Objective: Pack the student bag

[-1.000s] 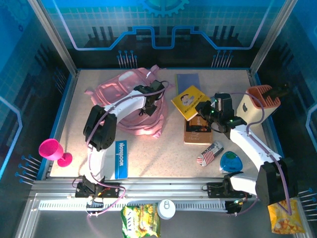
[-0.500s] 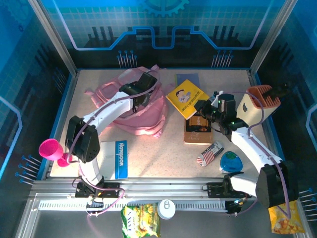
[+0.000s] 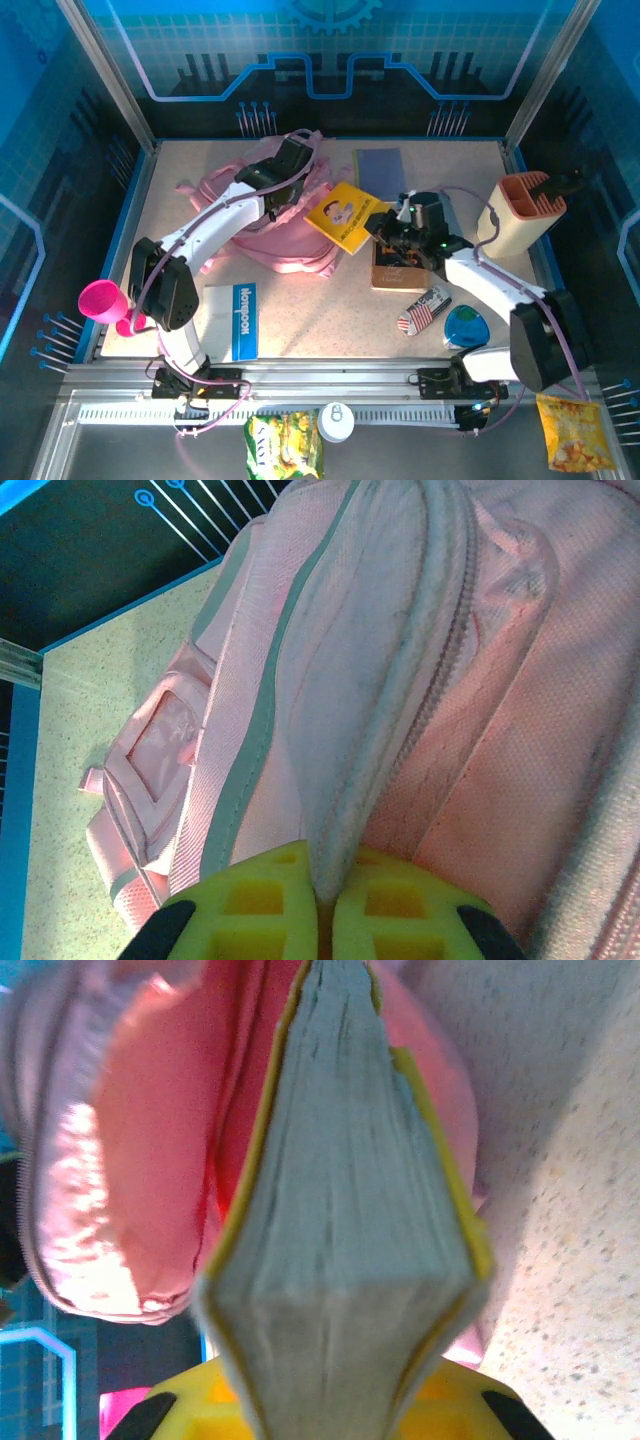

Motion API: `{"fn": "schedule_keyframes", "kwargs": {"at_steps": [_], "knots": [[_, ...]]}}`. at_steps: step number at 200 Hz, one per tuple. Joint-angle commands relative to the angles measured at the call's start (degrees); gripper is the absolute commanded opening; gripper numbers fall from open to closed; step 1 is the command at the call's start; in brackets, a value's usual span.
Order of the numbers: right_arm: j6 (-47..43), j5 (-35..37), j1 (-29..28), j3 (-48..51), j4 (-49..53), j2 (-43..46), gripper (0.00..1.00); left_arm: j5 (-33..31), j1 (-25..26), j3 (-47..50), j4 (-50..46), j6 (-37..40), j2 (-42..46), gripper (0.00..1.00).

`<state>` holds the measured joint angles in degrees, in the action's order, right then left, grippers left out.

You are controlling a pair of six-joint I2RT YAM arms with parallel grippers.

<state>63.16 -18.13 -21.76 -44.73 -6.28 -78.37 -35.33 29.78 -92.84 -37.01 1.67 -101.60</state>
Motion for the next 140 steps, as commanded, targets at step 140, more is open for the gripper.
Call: {"fn": "schedule_keyframes", "kwargs": {"at_steps": [140], "knots": [[12.3, 16.6, -11.9, -32.8, -10.7, -34.7, 0.10, 4.9, -1.1, -6.5, 2.6, -5.0, 6.6, 0.00]]}}
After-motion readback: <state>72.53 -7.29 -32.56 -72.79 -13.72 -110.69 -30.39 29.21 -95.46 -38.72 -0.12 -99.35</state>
